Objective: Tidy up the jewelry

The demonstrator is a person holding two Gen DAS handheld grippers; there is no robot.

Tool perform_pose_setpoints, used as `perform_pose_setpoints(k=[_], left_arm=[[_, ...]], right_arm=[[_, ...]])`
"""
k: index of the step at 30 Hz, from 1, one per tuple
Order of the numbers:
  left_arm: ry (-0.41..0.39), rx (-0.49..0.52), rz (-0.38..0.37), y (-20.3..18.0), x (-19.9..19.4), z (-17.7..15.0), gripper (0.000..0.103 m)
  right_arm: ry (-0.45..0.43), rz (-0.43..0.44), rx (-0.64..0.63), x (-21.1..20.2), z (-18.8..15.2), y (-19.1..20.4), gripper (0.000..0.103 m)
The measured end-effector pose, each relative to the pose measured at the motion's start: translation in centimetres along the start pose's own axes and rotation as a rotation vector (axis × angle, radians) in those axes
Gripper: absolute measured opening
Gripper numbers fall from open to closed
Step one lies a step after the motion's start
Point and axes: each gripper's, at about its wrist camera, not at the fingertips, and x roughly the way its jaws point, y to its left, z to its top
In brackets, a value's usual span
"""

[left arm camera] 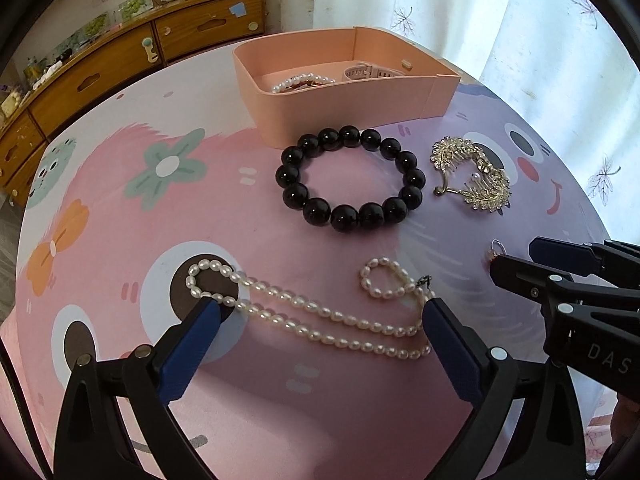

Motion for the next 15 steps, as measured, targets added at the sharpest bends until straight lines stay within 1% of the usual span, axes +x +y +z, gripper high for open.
perform_pose_setpoints(k=[1, 3, 4, 5, 6, 9, 10, 11, 12, 13, 14, 15], left_arm=[[-0.004, 0.004, -0.001, 0.0, 0.0, -0.1, 0.099], [-0.014, 0.009, -0.007, 0.1, -0.3, -0.2, 0.092], [-0.025, 0.011, -0.009, 0.1, -0.5, -0.3, 0.083], [-0.025, 0.013, 0.008, 0.2, -0.7, -0.4, 0.070], [-0.031, 0.031, 0.043, 0.1, -0.8, -0.6, 0.067], [-0.046, 0.038, 0.033, 0.1, -1.3, -1.0, 0.059], [-0.049, 0.038, 0.032, 0.1, -1.4, -1.1, 0.049], [-0.054, 0.038, 0.031, 0.0, -1.6, -1.2, 0.036], [-0.056, 0.039, 0.031, 0.0, -1.7, -1.3, 0.029], [-0.056, 0.040, 0.028, 0.0, -1.8, -1.4, 0.019], [-0.055, 0.040, 0.025, 0.1, -1.8, -1.4, 0.012], [-0.054, 0.040, 0.025, 0.1, -1.9, -1.5, 0.011]], right_arm=[[0.002, 0.003, -0.003, 0.0, -0.1, 0.0, 0.047], [0.003, 0.012, -0.003, 0.1, -0.1, 0.1, 0.047], [0.004, 0.013, -0.002, 0.2, 0.0, 0.2, 0.047], [0.005, 0.011, -0.004, 0.3, 0.0, 0.2, 0.047], [0.007, 0.008, -0.008, 0.4, 0.0, 0.3, 0.047], [0.000, 0.000, -0.023, 0.4, -0.1, 0.4, 0.046], [0.001, -0.002, -0.037, 0.5, -0.1, 0.6, 0.045], [0.002, -0.003, -0.048, 0.5, 0.0, 0.7, 0.044], [0.002, -0.004, -0.058, 0.5, 0.0, 0.8, 0.040], [0.001, -0.003, -0.069, 0.4, 0.1, 0.9, 0.037], [-0.001, -0.001, -0.081, 0.5, 0.1, 1.0, 0.036], [-0.003, -0.001, -0.087, 0.4, 0.1, 1.0, 0.033]])
